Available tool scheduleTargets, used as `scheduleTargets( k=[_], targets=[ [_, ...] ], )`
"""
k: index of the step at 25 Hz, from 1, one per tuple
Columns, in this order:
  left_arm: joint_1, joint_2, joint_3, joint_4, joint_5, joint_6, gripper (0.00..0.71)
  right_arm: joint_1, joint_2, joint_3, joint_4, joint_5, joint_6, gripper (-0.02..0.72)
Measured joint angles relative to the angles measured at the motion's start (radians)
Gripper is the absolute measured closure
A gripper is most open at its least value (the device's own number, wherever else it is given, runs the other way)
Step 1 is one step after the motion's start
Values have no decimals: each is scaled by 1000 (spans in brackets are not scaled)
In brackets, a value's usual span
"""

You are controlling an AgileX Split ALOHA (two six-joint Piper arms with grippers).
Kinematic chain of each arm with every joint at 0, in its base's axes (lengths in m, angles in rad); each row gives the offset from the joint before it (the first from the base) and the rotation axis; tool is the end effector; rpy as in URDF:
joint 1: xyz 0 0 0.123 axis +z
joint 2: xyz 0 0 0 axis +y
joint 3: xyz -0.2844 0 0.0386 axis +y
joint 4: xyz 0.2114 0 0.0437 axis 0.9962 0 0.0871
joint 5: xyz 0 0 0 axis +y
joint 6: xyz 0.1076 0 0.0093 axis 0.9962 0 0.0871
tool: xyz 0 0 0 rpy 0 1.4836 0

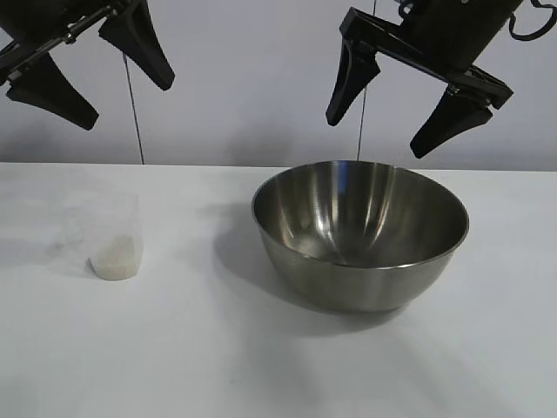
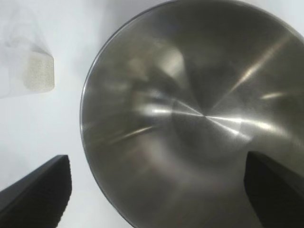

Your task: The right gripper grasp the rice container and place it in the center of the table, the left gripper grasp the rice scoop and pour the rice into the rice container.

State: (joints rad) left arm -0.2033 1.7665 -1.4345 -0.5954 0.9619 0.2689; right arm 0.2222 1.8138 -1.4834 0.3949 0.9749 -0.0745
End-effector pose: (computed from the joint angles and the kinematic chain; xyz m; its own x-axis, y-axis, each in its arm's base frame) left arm 0.3321 -0.1192 0.2807 -0.9132 0.0971 -0.3958 0.2870 0.8428 -0.4553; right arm 0.3425 0.1127 0.2678 -0.9418 -0.0625 -0.3305 -0.1837 0.9187 0.3498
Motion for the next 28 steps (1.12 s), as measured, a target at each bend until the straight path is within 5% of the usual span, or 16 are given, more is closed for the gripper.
scheduleTargets(
  k=[11,15,20,28],
  targets=[
    [0,0,0,0,-5,2,16,-3,-5,0,-21,-2,0,21],
    [0,0,0,0,-6,3,16,-38,-25,-20,-97,15,8,21],
    [0,0,0,6,-6,3,16,-77,-13,0,-269,47,37,21],
    [0,0,0,7,-9,3,16,-72,119,47,-295,-38,48,21]
  ],
)
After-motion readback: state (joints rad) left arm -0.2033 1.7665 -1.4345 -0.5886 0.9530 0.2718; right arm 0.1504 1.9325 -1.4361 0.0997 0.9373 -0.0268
